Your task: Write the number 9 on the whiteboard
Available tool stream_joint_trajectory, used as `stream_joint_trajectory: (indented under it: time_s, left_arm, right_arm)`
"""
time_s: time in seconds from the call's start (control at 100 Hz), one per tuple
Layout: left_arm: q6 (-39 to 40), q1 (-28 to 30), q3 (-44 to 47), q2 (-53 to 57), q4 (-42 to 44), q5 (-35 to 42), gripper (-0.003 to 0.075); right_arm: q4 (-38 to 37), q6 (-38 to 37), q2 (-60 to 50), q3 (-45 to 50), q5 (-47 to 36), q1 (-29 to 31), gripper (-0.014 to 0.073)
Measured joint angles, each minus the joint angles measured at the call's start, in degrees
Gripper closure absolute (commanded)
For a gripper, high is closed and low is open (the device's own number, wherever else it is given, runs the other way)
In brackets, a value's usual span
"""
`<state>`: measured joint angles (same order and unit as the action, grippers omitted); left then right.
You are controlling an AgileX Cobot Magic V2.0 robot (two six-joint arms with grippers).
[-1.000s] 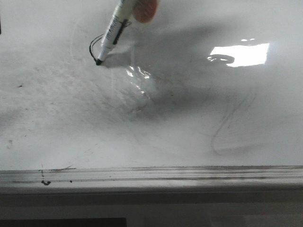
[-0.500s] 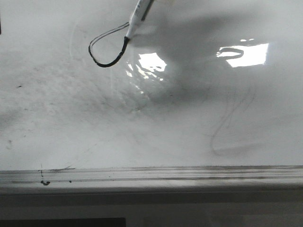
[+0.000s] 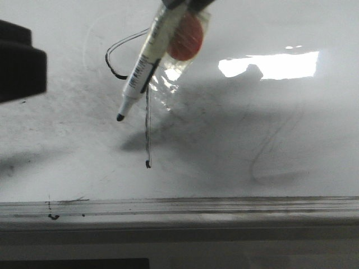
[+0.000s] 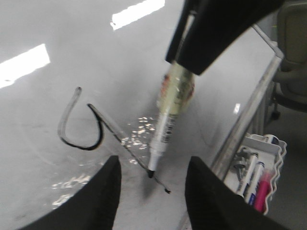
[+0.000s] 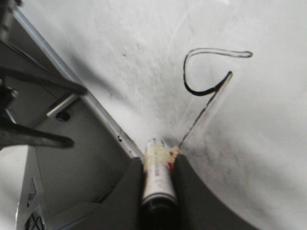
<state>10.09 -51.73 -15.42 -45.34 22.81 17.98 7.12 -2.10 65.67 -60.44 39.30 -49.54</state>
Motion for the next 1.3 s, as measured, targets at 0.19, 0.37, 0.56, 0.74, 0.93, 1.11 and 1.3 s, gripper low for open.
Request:
stream_joint_trajectory:
  time_s: [0.19, 0.37, 0.56, 0.74, 0.93, 1.11, 1.3]
  left_arm:
    - [0.0, -1.45, -2.3, -8.44, 0.5, 3.67, 0.0426]
    - [0.0, -1.58, -3.04, -11.64, 0.96, 8.81, 0.0427]
    - [0.0, -1.58, -3.04, -12.31, 1.93, 9.45, 0.0584]
    - [-0.13, -1.69, -3.04, -12.31, 3.99, 9.8, 0.0741]
    - [-0.13, -1.69, -3.04, -12.31, 4.22, 9.8, 0.0741]
    - [6.26, -1.69, -3.04, -12.31, 3.83, 9.65, 0.0741]
    - [14.68, -1.92, -3.04, -10.37, -3.64, 3.26, 0.0741]
  right_arm:
    - [1.46, 0.0, -0.03, -0.35, 0.84, -3.03, 0.0643]
    - [1.84, -0.45, -0.03, -0.35, 2.39, -4.67, 0.0643]
    - [2.18, -0.58, -0.03, -0.35, 2.48, -4.66, 0.0643]
    - [2.18, -0.58, -0.03, -0.35, 2.15, -4.66, 0.0643]
    - [2.21, -0.58, -0.03, -0.35, 2.15, -4.66, 0.0514]
    - [2.44, -0.7, -0.03, -0.35, 1.83, -4.66, 0.0386]
    - [2.87, -0.83, -0.03, -0.35, 1.73, -4.66, 0.0386]
